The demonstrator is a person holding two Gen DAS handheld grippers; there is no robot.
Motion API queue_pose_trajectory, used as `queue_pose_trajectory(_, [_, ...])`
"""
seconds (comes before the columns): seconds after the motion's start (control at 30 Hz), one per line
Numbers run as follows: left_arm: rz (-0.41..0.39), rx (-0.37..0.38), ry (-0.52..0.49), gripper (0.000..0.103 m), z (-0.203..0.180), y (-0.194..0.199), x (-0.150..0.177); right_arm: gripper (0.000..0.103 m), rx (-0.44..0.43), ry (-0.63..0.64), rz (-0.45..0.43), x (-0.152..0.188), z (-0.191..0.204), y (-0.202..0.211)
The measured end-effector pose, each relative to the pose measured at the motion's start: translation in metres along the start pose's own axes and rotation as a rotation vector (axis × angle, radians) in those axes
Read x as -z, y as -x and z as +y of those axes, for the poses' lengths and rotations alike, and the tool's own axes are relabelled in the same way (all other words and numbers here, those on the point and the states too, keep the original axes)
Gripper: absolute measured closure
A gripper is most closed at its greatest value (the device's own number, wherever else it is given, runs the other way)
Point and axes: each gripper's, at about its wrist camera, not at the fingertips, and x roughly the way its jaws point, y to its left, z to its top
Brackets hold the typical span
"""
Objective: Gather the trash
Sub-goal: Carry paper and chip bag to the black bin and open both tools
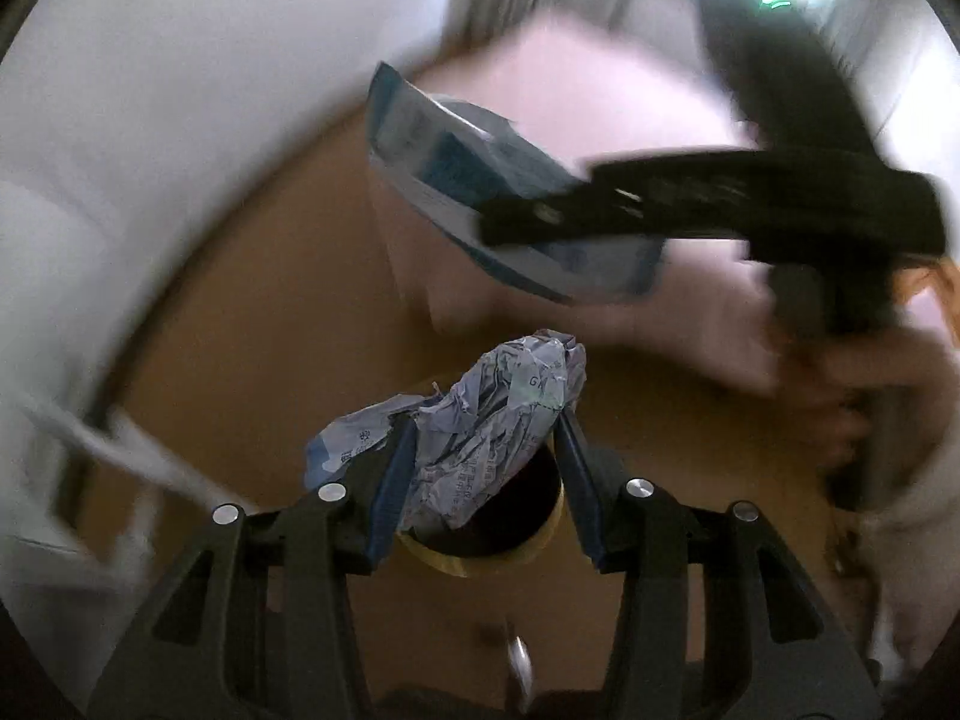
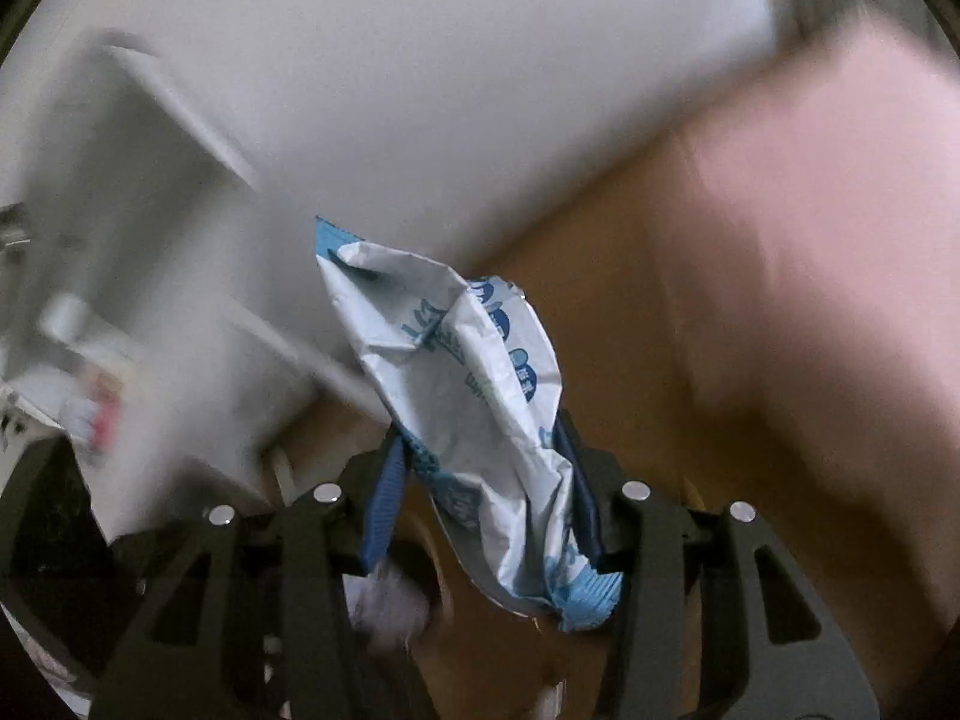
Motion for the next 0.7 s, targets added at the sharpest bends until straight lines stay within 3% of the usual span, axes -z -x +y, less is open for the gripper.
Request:
queue_pose_trajectory(0.1, [0.248,0.063,0.107,0.058,0.018,-0.089,0.022,0.058,0.046,-0.125,0.205,0.043,-0.06,-0.077])
queue_pose_trajectory(0.17, [0.345,0.058,0.08,0.058,0.017,-0.119,0.034,0.058,0.052,-0.193,0.282,0.065,-0.086,-0.111])
queue_pose_trajectory(0.3, [0.366,0.043,0.079,0.058,0.013,-0.132,0.039,0.059,-0.007,-0.306,0.296,0.083,-0.113,-0.138])
queue_pose_trajectory(0.47, [0.358,0.063,0.076,0.058,0.008,-0.133,0.035,0.058,-0.02,-0.319,0.288,0.085,-0.121,-0.142])
queue_pose_trajectory(0.5, [0.355,0.068,0.076,0.057,0.006,-0.134,0.035,0.056,-0.021,-0.326,0.284,0.088,-0.124,-0.142])
queue_pose_trajectory(0.53, [0.35,0.063,0.077,0.056,0.0,-0.141,0.03,0.048,-0.021,-0.333,0.281,0.089,-0.124,-0.143])
queue_pose_trajectory(0.57, [0.336,0.051,0.085,0.05,0.0,-0.141,0.027,0.029,-0.019,-0.344,0.285,0.089,-0.124,-0.143])
queue_pose_trajectory(0.6, [0.321,0.049,0.094,0.03,0.0,-0.141,0.026,0.022,-0.013,-0.365,0.303,0.089,-0.127,-0.144])
queue_pose_trajectory(0.67, [0.264,0.077,0.115,0.01,-0.002,-0.132,0.025,0.017,-0.016,-0.367,0.283,0.084,-0.131,-0.135])
queue_pose_trajectory(0.7, [0.24,0.09,0.114,0.01,-0.004,-0.131,0.024,0.016,-0.006,-0.37,0.272,0.082,-0.134,-0.131])
